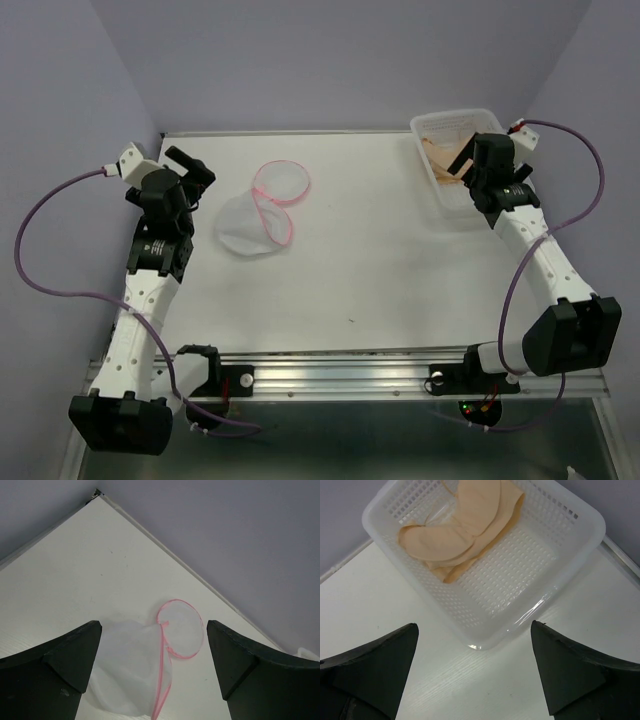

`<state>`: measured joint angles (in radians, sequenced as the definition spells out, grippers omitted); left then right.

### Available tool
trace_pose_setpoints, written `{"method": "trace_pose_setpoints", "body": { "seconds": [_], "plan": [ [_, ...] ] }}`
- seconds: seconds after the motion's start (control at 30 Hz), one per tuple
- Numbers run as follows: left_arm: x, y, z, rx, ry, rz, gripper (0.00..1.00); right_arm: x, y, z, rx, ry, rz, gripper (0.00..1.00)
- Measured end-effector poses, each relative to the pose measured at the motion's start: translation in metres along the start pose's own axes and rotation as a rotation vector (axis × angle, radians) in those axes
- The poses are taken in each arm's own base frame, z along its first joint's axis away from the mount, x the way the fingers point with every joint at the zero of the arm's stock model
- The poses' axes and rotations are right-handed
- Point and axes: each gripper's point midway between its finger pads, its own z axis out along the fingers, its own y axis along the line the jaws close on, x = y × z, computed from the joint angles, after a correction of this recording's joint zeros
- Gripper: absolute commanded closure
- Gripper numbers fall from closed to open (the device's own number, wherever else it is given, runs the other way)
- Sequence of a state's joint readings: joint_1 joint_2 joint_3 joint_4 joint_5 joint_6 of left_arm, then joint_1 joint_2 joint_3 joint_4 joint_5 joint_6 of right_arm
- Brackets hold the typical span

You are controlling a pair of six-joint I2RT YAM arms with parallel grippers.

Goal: Place the bra in the laundry bag and zip it closed

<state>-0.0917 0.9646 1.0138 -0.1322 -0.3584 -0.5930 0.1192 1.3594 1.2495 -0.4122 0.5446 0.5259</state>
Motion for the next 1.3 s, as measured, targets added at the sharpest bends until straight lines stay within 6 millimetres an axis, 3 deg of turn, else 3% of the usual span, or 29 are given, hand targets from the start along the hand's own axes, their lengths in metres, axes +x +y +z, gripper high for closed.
{"method": "trace_pose_setpoints", "body": {
  "seconds": [0.23, 0.37, 0.63, 0.8, 1.0, 1.17, 1.3],
  "plan": [
    [0.004, 0.001, 0.003, -0.006, 0.012, 0.007, 0.01, -0.008, 0.009, -0.001, -0.058, -0.038, -0.028, 0.0],
    [0.004, 0.002, 0.004, -0.014, 0.008, 0.009, 0.01, -0.006, 0.011, 0.02, -0.015, -0.054, -0.049, 0.0],
    [0.017, 0.01, 0.016, -0.054, 0.036, 0.04, 0.01, 0.016, 0.039, 0.12, 0.062, 0.008, -0.094, 0.0],
    [0.018, 0.014, 0.02, -0.081, 0.029, 0.046, 0.01, 0.02, 0.011, 0.187, 0.138, 0.041, 0.04, 0.0],
    [0.012, 0.014, 0.023, -0.084, 0.001, 0.049, 0.01, 0.01, -0.024, 0.249, 0.185, 0.043, 0.143, 0.0],
    [0.015, 0.014, 0.03, -0.089, 0.001, 0.062, 0.01, 0.018, -0.022, 0.283, 0.163, 0.049, 0.143, 0.0],
    [0.022, 0.016, 0.038, -0.103, 0.017, 0.082, 0.01, 0.032, -0.017, 0.298, 0.146, 0.07, 0.146, 0.0]
  ]
}}
